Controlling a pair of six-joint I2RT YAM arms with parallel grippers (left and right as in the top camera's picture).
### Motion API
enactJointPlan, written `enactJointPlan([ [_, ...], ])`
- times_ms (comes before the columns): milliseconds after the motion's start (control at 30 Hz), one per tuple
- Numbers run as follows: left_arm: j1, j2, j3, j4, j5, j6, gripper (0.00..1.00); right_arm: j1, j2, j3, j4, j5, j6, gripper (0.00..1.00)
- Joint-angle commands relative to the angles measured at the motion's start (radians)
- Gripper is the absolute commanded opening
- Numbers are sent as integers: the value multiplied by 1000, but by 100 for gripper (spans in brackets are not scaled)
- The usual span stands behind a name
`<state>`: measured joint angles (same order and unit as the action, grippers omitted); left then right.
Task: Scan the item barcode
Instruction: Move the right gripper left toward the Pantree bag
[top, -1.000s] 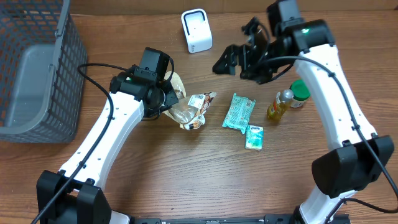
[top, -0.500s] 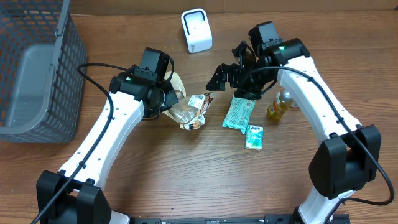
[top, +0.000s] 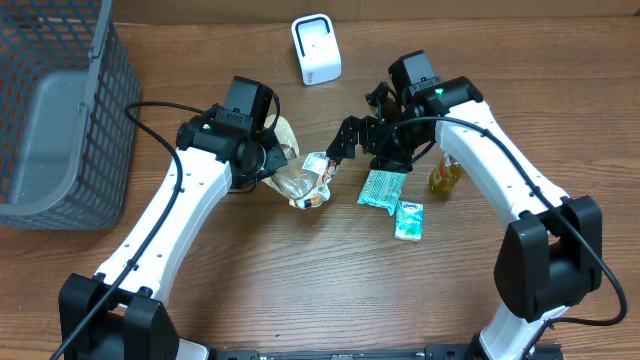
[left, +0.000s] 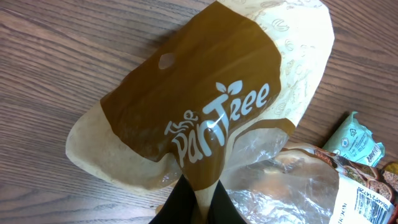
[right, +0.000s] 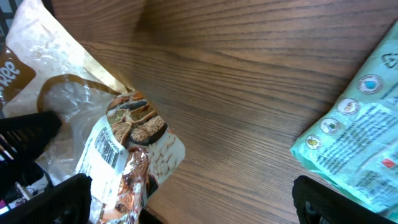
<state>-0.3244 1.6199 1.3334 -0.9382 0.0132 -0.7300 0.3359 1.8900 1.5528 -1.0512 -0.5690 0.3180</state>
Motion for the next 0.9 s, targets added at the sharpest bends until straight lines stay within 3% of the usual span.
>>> enactJointPlan([
  [0,5,-12,4,5,14,18,4,6,-15,-11,14,-2,26,100],
  [867,5,-12,4,38,138,107,4,12,-15,-12,-25,-17,34,99],
])
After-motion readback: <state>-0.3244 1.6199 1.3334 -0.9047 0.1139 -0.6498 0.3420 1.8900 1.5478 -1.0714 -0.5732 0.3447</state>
